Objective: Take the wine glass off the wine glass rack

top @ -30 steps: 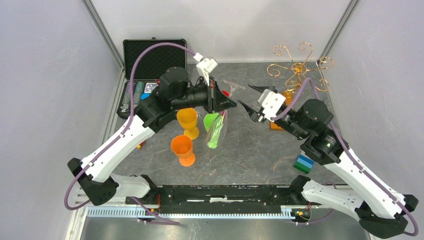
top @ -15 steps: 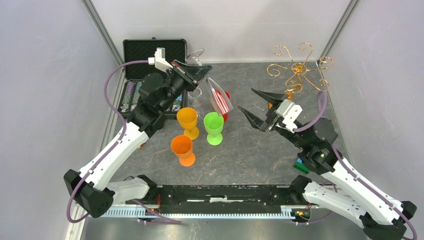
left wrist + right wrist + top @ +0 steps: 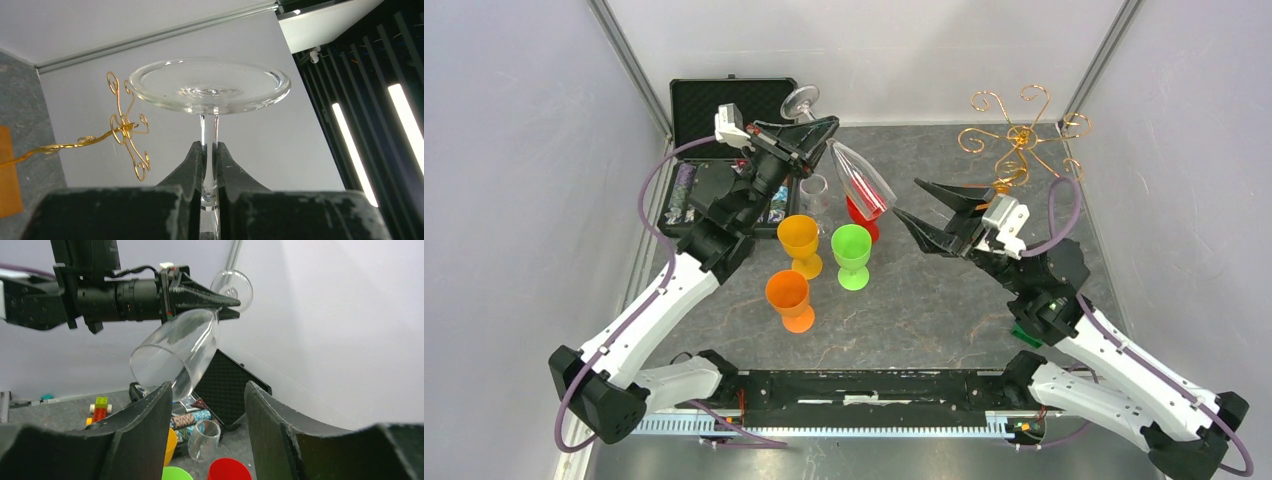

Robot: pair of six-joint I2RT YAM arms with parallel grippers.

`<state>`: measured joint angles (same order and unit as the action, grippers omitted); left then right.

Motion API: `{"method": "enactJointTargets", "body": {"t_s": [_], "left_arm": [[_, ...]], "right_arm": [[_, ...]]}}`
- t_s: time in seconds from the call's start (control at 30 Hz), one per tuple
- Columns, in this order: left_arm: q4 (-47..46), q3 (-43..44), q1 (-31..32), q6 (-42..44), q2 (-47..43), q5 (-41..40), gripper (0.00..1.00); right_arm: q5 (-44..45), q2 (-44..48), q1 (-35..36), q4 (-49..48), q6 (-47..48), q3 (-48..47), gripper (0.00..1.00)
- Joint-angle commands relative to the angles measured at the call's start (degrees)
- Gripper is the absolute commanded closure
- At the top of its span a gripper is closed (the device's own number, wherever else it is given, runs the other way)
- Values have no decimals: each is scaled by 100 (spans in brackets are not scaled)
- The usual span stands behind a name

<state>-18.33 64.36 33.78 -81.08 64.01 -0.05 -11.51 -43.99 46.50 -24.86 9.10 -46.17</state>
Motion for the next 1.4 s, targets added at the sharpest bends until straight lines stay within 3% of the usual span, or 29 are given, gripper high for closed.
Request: {"method": "enactJointTargets", "body": {"t_s": [0.0,0.47,0.73,0.87,1.0,1.2,1.37], "left_arm": [[-755,-106,-2,-663,20,188,98],[-864,-380,-1,-709,-11,125,98],[-864,-393,19,-508,-56,133,96],[-714,-356,15,-217,-115,215,81],[-528,-305,24,136,-170,439,65],[-763,-378,26,148,-23,955,49],[-842,-460,18,142,53,1268,29]], "right_arm": [[-123,-242,27,-351,-451,-390,41],[332,-615,64,-668,-1270,-340,52],[722,-820,70,-513,-1547,-524,79],[1085,-892,70,-213,-1564,-705,99],[1584,-764,70,-6,-1594,-791,100],[1618,-642,71,216,-1764,-976,100],[1882,-572,71,540,-1824,-1134,100]]}}
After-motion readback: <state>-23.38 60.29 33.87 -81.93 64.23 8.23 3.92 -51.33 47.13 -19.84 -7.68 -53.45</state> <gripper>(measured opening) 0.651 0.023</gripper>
